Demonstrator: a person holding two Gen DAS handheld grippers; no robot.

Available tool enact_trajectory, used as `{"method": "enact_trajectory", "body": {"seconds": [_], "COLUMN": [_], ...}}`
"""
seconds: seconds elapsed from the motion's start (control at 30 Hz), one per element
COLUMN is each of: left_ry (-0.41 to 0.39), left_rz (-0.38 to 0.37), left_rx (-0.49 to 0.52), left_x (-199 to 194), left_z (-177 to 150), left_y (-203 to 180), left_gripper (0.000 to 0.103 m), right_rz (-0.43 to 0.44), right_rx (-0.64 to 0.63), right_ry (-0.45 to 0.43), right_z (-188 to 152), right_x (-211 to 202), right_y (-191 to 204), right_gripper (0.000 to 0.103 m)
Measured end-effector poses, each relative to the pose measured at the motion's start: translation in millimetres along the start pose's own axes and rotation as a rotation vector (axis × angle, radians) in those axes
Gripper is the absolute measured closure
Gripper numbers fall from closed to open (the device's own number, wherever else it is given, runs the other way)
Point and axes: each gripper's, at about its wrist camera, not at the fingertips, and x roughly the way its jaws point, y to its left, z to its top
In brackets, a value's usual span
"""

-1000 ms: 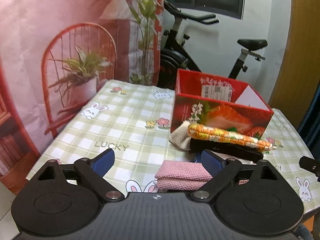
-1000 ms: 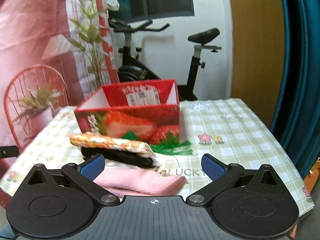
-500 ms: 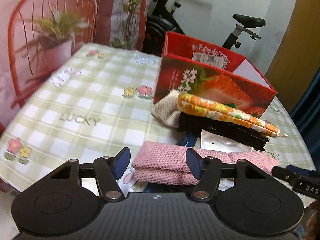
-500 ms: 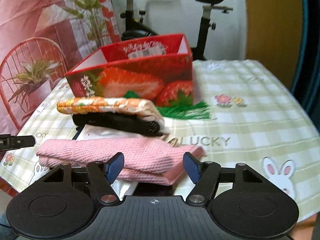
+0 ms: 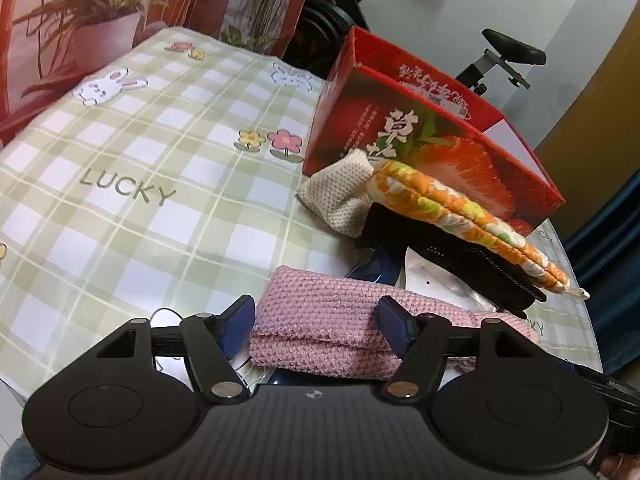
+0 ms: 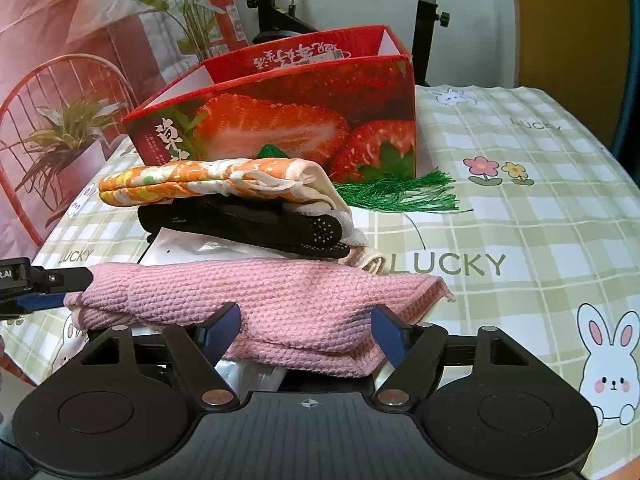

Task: Organize soft objects
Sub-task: 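Move the left tool down to the pink knit towel, then close the left tool on the pink towel's edge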

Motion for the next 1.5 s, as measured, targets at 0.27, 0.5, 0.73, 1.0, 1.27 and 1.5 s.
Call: {"method": "enact_trajectory", "body": {"seconds": [0.27,0.5,0.73,1.0,1.27,1.5], "left_ry": [0.040,0.103,0.067,0.042,0.013,0.022], "left_rz": [-0.014,0.016,0.002,-0.010,-0.091,-0.148], "left_rx": [0.018,0.080,-0.017,-0.053,-0.045,-0.030], "left_x": [9.5,16.6,-5.7,-10.4,-13.7,-9.6], "left_z": [10.5,25.8,16.1,2.7,8.9,7.5], "left_y": [-5.2,-13.9,-4.8,9.8,27.3,40.9], "left_gripper": [0.034,0.034,0.033,0.033,0.033,0.032], "right_rz": [0.050,0.103,0.117,0.086,-0.010,-0.045], "right_rx": [0.015,-0.015,-0.038,-0.001,-0.030,0.010], "right_ry": [0.022,0.065,0.104,0.104,0.085,0.065], "right_z": [5.0,17.0,21.8,13.6,15.6,20.0], "right_x": [7.8,15.6,14.7,11.7,9.1,10.0], "right_y": [-9.0,-13.9,-17.1,-20.7,-4.8,0.0], "right_gripper": [0.032,0.032,0.032,0.032,0.031,0.030]}}
